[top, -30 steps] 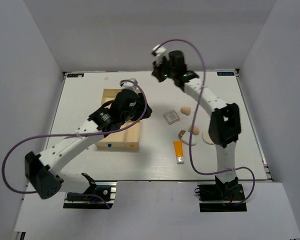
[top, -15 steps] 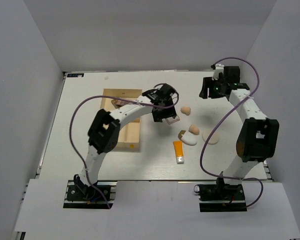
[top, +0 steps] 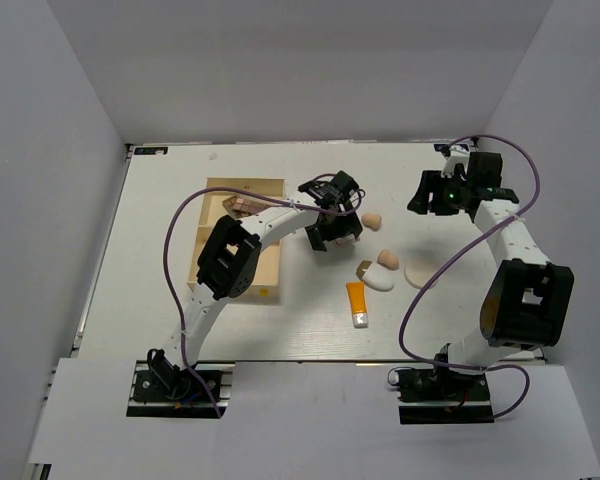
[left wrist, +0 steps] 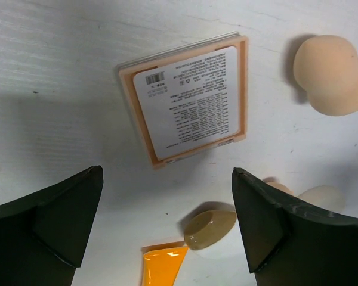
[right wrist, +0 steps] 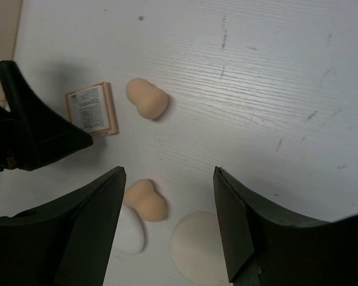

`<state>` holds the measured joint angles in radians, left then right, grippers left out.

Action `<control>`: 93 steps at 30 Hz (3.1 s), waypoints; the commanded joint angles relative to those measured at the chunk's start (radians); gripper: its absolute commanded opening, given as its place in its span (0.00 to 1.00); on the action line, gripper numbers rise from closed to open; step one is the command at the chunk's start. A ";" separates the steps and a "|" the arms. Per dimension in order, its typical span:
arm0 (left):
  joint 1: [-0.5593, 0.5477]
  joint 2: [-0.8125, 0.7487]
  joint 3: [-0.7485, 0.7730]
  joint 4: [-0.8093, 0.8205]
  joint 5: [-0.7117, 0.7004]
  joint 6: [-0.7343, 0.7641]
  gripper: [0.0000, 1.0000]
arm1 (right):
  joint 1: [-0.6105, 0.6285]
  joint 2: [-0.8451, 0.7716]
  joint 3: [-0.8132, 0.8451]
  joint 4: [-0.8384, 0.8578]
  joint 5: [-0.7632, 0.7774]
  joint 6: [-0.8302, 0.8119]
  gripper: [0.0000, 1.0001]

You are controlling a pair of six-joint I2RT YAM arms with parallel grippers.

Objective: Organize the makeup

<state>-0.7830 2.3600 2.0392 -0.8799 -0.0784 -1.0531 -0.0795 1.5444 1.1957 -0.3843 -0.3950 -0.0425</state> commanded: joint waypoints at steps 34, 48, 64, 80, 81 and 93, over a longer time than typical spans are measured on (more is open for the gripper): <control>0.016 -1.306 -0.826 -0.103 -0.483 -0.122 0.98 | 0.520 0.394 0.234 -0.065 0.300 -0.010 0.89; 0.016 -1.346 -0.866 -0.123 -0.482 -0.145 0.98 | 0.601 0.467 0.252 -0.050 0.390 0.012 0.89; 0.016 -1.337 -0.883 -0.102 -0.472 -0.154 0.98 | 0.618 0.384 0.196 0.013 0.493 -0.045 0.89; 0.016 -1.332 -0.878 -0.108 -0.469 -0.153 0.98 | 0.627 0.398 0.174 0.068 0.542 -0.134 0.89; 0.016 -1.334 -0.884 -0.106 -0.469 -0.154 0.98 | 0.627 0.399 0.174 0.071 0.550 -0.138 0.89; 0.016 -1.343 -0.893 -0.108 -0.463 -0.156 0.98 | 0.615 0.447 0.193 0.067 0.541 -0.154 0.89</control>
<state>-0.7677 1.0393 1.1511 -0.9867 -0.5346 -1.1965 0.5423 1.9732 1.3754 -0.3397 0.1505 -0.1860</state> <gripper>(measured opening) 0.982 0.889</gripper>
